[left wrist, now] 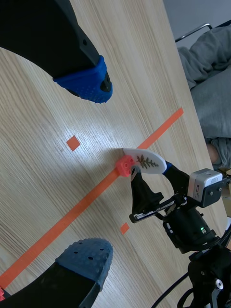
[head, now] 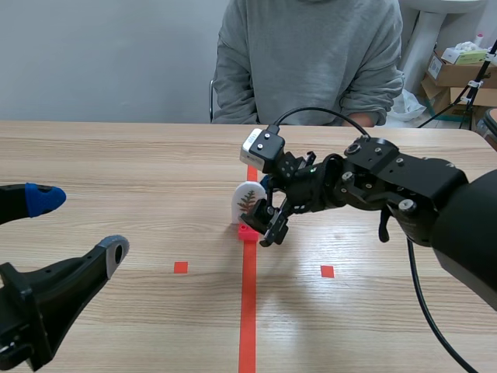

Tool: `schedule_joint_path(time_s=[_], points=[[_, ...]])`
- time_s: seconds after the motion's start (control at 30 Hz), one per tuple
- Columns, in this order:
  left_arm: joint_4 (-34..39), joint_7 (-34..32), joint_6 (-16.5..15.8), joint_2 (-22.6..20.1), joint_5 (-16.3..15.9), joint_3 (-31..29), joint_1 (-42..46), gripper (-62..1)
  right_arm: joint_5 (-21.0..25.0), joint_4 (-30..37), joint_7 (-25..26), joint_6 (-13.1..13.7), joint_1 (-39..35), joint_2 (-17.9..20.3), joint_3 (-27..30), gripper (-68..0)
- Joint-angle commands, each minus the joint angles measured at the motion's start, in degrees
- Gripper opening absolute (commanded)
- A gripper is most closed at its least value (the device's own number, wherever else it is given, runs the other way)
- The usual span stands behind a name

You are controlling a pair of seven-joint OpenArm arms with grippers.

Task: Do the leaf sorting experiment

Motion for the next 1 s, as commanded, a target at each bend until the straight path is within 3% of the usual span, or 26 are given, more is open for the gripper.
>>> schedule_joint_path(time_s=[0.0,0.47,0.77,0.97], points=[[1.2,-0.8,0.0,0.3,-0.3,-0.4,0.1,-0.7,0.4,1.3,1.1,0.0,1.6,0.4,0.4,-33.6],[1.2,-0.8,0.0,0.3,-0.3,-0.4,0.1,-0.7,0.4,1.3,2.9,0.0,1.6,0.4,0.4,-59.7],[1.2,-0.8,0.0,0.3,-0.3,-0.4,0.1,-0.7,0.8,1.3,2.4,0.0,1.6,0.5,1.1,-65.4],[1.2,-0.8,0.0,0.3,-0.3,-0.4,0.1,-0.7,10.7,2.4,-3.0,0.0,1.6,2.7,7.4,-66.0]])
